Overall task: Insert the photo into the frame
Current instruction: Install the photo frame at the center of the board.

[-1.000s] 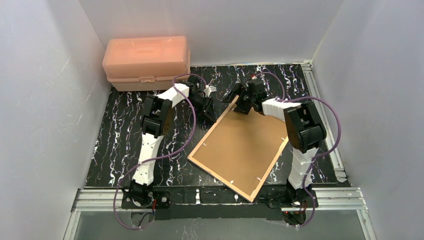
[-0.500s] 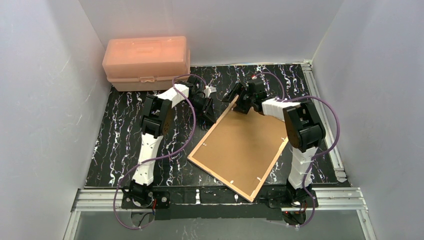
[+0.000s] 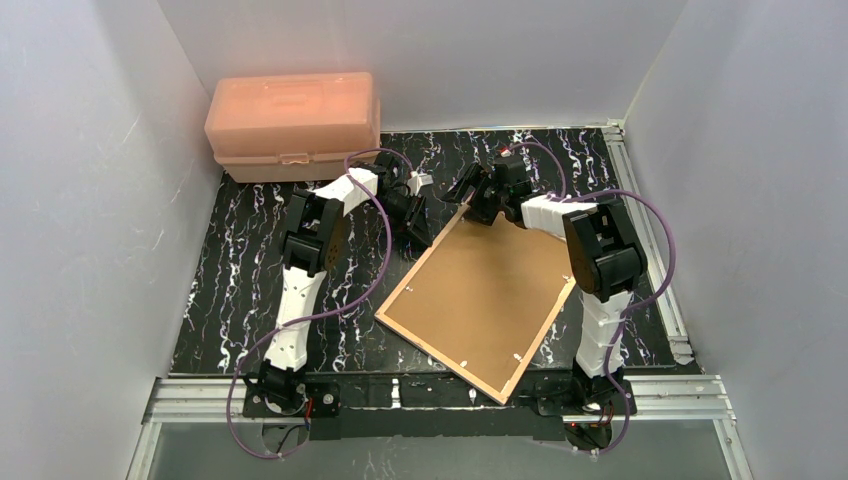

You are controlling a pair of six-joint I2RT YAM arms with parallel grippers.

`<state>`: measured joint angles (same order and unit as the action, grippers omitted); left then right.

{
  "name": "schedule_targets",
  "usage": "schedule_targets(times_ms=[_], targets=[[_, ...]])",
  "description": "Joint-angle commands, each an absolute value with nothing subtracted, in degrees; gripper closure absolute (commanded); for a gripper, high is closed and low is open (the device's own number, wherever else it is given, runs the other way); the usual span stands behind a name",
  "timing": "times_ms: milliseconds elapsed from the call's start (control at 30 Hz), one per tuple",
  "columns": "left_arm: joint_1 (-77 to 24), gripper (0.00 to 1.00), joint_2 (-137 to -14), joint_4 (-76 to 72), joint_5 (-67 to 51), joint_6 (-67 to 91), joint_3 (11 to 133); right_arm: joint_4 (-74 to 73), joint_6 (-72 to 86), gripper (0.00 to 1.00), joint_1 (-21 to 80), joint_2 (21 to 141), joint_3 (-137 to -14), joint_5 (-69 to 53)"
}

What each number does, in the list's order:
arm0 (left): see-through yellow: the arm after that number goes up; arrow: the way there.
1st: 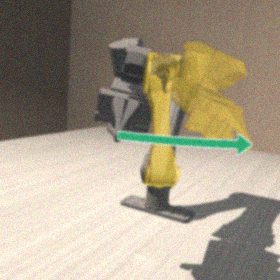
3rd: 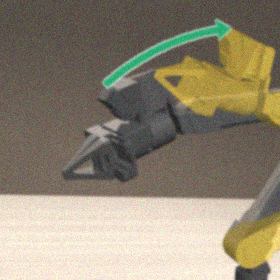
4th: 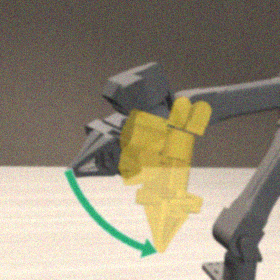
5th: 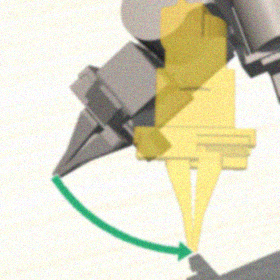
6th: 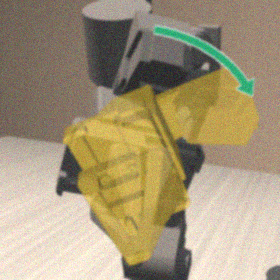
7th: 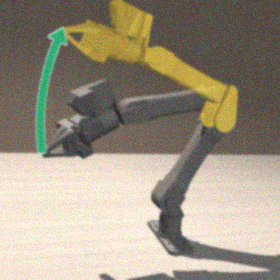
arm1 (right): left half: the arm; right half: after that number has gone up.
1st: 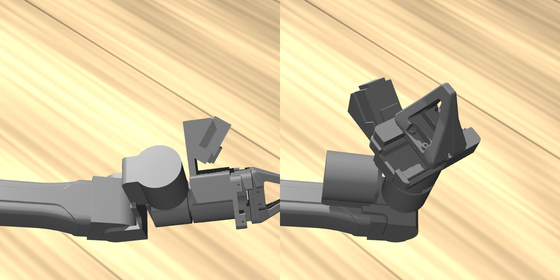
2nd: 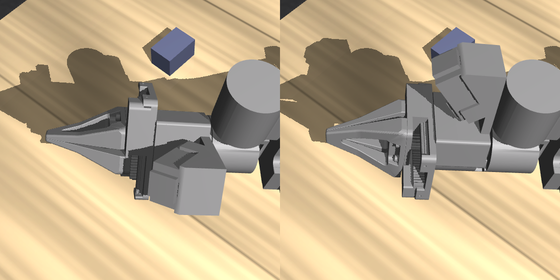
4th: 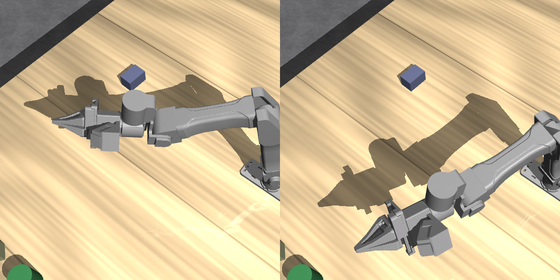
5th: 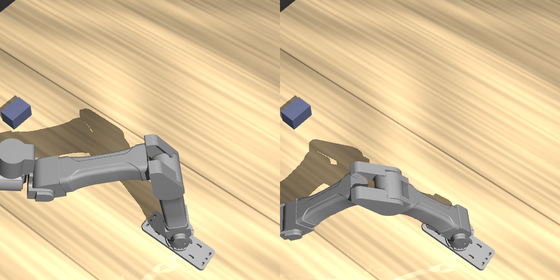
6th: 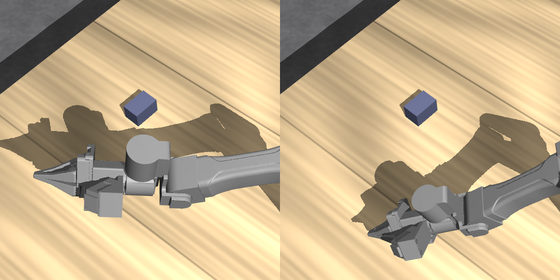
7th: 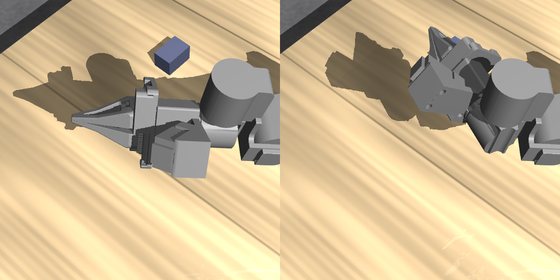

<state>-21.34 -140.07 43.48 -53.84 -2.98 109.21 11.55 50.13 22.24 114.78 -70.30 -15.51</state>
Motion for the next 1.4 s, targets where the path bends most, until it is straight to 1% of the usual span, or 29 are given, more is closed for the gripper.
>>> schedule_targets(times_ms=[0, 200, 400, 733, 1367], targets=[[-21.97, 0.75, -138.69, 44.82, -48.14, -5.5, 107.33, 11.01, 48.79, 0.06, 22.86, 115.91, -71.92, -16.82], [-21.97, 0.75, -138.5, 44.74, -48.1, -5.44, 107.32, 9.99, 48.62, 0.07, 22.85, 115.8, -72.64, -17.65], [-21.97, 0.76, -137.93, 44.82, -47.98, -5.64, 106.95, 7.65, 46.11, 0.06, 21.23, 113.01, -71.22, -15.95], [-22.05, 0.76, -137.99, 44.77, -48.15, -5.64, 106.83, 7.41, 45.45, 0.06, 20.64, 113.21, -70.8, -16.98], [-22.15, 0.76, -137.83, 44.77, -47.81, -5.65, 106.91, 5.19, 44.95, 0.06, 21.8, 116.89, -74.12, -23.81]])
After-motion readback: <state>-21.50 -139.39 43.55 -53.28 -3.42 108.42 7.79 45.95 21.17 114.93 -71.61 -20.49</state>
